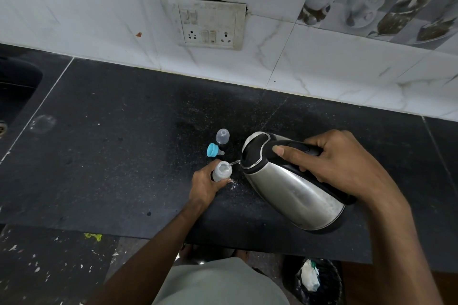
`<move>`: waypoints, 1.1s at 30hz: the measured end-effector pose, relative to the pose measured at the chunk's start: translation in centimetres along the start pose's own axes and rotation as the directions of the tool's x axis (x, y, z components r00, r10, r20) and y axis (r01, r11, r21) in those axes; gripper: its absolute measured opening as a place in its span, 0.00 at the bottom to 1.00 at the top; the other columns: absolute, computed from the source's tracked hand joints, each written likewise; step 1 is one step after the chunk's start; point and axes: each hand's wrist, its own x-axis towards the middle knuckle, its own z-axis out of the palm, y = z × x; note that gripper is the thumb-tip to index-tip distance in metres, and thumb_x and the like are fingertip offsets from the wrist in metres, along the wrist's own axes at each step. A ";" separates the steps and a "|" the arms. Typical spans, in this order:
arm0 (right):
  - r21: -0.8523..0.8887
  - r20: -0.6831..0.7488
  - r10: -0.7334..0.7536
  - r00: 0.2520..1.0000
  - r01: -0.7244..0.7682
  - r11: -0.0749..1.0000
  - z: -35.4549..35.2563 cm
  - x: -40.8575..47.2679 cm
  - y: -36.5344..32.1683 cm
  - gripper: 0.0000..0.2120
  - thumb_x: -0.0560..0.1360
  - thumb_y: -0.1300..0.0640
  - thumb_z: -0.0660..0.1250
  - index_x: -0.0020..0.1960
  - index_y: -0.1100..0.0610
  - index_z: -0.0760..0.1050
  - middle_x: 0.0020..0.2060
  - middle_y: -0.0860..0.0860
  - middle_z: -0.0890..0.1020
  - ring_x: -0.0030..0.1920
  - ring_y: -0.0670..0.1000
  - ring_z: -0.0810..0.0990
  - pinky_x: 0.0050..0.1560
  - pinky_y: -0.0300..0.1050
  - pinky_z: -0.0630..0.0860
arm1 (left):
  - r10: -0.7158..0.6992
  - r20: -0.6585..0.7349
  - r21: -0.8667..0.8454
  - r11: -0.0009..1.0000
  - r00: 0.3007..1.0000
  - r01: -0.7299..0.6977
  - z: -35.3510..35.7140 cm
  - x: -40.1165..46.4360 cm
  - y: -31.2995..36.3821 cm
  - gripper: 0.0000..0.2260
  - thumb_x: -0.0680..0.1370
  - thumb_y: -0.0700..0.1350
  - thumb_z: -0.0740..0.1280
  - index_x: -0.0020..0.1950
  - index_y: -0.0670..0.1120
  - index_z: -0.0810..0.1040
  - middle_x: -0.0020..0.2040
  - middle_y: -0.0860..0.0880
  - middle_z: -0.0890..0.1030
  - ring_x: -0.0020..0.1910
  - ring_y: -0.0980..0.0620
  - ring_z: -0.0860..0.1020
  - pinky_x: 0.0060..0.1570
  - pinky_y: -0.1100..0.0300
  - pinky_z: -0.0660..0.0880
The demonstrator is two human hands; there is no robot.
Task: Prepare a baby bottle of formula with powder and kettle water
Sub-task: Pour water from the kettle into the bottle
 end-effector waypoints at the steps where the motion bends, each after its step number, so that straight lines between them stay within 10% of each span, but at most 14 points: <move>1: 0.000 0.000 -0.001 1.000 0.001 1.000 0.0 0.0 0.0 0.27 0.71 0.32 0.71 0.31 0.55 0.81 0.21 0.47 0.77 0.23 0.45 0.72 0.26 0.37 0.68 | 0.002 0.001 0.001 1.000 1.000 -0.002 0.0 0.0 0.0 0.23 0.72 0.50 0.81 0.66 0.56 0.81 0.58 0.58 0.86 0.58 0.57 0.83 0.61 0.48 0.81; 33: -0.044 0.012 -0.029 0.999 0.030 0.999 -0.4 0.2 0.2 0.32 0.70 0.27 0.69 0.32 0.57 0.81 0.27 0.58 0.79 0.25 0.48 0.71 0.30 0.45 0.70 | -0.017 0.013 -0.007 1.000 1.000 0.017 -0.1 0.0 -0.1 0.25 0.71 0.48 0.82 0.67 0.56 0.81 0.58 0.58 0.86 0.59 0.58 0.83 0.64 0.50 0.81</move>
